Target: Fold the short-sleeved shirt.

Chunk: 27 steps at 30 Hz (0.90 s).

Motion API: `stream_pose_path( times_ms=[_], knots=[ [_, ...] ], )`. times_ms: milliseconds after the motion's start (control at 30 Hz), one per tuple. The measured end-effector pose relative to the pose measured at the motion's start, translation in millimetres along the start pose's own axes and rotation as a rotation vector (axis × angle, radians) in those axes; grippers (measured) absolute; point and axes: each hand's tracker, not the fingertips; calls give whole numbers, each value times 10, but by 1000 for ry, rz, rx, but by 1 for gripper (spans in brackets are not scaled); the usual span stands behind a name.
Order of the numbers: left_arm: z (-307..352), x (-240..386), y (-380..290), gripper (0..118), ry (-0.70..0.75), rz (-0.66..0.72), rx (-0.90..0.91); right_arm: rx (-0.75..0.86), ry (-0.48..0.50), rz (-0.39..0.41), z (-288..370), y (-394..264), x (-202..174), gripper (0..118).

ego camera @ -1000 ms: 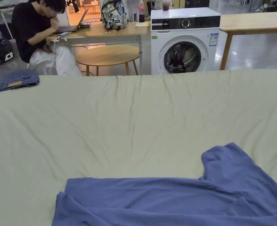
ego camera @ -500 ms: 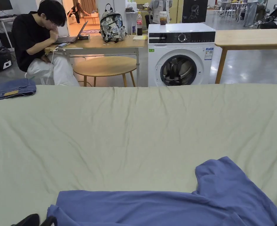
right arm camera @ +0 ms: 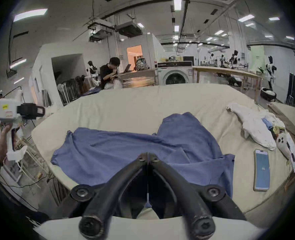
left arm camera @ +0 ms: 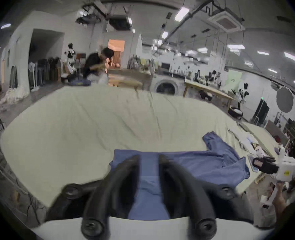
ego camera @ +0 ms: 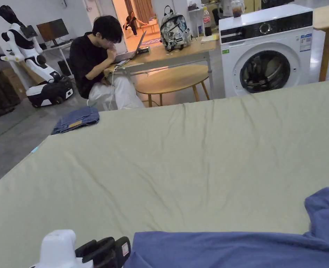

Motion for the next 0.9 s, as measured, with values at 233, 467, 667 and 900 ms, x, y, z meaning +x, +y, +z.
stream_pose_path(
  times_ms=[233, 467, 667, 900],
  knots=[
    [-1434, -455, 306, 48, 35, 46, -241, -70, -45, -73, -40, -153, 330, 0],
    [-2272, -670, 122, 0, 120, 45, -518, -97, -109, -171, -20, -206, 593, 0],
    [-2372, -473, 91, 0, 149, -107, -544, -134, -91, -154, -292, 54, 779, 0],
    [-2431, -451, 102, 0, 174, -101, -571, -358, -128, -24, -1452, 1001, 1370, 66]
  ],
)
